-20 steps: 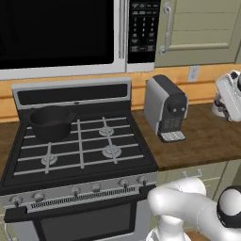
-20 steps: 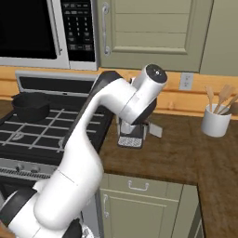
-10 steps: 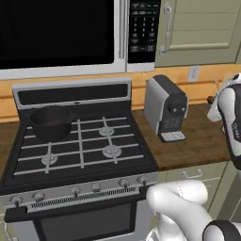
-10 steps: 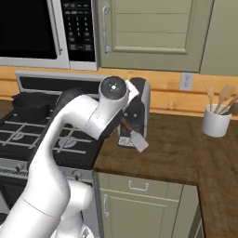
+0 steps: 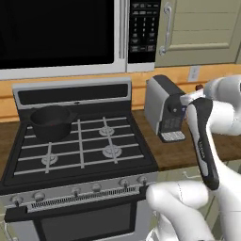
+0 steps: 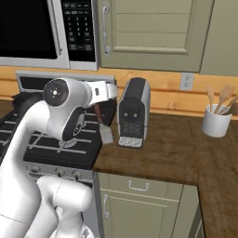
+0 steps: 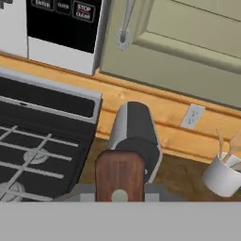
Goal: Put the lemon and tomato in the pot. Retrieve the spatula and lightly stir the vegetables in the pot.
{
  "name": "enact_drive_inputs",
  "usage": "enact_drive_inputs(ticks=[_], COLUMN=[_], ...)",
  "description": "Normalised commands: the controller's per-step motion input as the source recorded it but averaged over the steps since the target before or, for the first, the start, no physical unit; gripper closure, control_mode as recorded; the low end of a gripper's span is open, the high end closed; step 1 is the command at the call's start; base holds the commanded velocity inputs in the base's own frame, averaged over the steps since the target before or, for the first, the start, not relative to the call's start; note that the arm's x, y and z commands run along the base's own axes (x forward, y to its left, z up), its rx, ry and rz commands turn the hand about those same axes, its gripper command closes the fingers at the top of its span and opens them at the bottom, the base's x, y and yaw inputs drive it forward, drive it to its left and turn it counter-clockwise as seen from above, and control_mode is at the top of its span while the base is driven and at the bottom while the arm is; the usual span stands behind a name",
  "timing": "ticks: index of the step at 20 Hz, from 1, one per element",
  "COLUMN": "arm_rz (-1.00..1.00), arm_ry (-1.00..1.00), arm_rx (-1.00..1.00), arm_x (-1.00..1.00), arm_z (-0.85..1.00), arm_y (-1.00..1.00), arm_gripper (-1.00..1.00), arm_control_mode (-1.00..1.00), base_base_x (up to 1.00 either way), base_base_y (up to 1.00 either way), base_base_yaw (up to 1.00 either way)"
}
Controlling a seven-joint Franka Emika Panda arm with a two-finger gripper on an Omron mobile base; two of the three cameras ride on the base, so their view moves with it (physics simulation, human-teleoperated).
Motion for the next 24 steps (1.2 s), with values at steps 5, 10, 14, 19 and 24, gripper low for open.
enact_drive_inputs(ticks=[5,10,14,19,24], arm_rz=[-0.5,-0.24,0.02,0.0,0.0], arm_ry=[-0.12,0.0,0.0,0.0,0.0], arm_rx=[0.39,0.3,0.15,0.0,0.0], arm_x=[0.0,-0.09,0.0,0.0,0.0], arm_z=[0.04,0.0,0.0,0.0,0.0], arm_y=[0.4,0.06,-0.01,0.0,0.0], arm_gripper=[1.0,1.0,1.0,1.0,1.0], arm_control_mode=[-1.0,-1.0,-1.0,1.0,1.0], base_base_x=[0.0,0.0,0.0,-0.09,-0.16], base_base_y=[0.0,0.0,0.0,0.6,1.0], base_base_yaw=[0.0,0.0,0.0,0.13,0.1])
